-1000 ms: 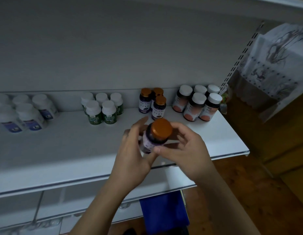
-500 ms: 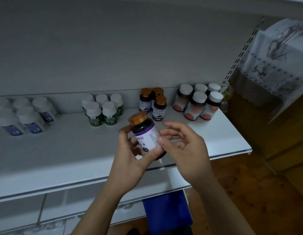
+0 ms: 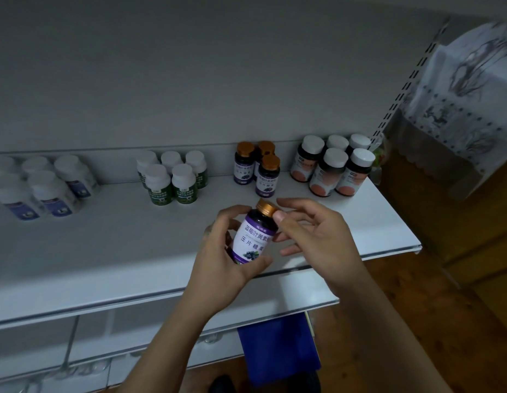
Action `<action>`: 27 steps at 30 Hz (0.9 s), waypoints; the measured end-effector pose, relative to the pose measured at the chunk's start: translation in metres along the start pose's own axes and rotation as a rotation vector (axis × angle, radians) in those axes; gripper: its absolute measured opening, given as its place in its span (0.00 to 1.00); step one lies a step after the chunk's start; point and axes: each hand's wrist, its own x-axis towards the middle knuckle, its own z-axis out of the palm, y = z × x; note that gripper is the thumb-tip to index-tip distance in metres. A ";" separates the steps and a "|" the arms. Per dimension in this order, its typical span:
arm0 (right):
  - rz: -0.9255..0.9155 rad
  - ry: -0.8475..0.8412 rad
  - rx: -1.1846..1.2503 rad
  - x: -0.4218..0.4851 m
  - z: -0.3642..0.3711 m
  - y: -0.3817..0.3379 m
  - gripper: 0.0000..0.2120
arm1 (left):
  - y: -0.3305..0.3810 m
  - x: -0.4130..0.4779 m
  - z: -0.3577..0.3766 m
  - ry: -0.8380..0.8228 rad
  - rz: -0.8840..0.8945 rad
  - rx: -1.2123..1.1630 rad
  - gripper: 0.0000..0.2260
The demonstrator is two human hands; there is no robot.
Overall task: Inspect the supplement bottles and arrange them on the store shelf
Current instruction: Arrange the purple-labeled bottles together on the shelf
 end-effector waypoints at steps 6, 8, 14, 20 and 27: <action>-0.010 0.009 -0.167 0.009 0.005 0.001 0.13 | -0.004 -0.001 0.000 0.027 0.097 0.147 0.33; -0.066 0.035 -0.342 0.013 0.008 -0.001 0.16 | -0.006 -0.001 0.000 0.038 0.124 0.197 0.32; -0.161 -0.074 -0.593 0.034 0.021 -0.015 0.11 | -0.019 0.009 -0.008 0.111 0.068 0.331 0.32; -0.212 -0.226 -0.843 0.060 0.038 -0.036 0.09 | -0.028 0.025 -0.020 0.141 0.052 0.540 0.31; -0.281 -0.076 -1.027 0.124 0.049 -0.030 0.14 | -0.030 0.047 -0.039 -0.004 -0.072 0.756 0.30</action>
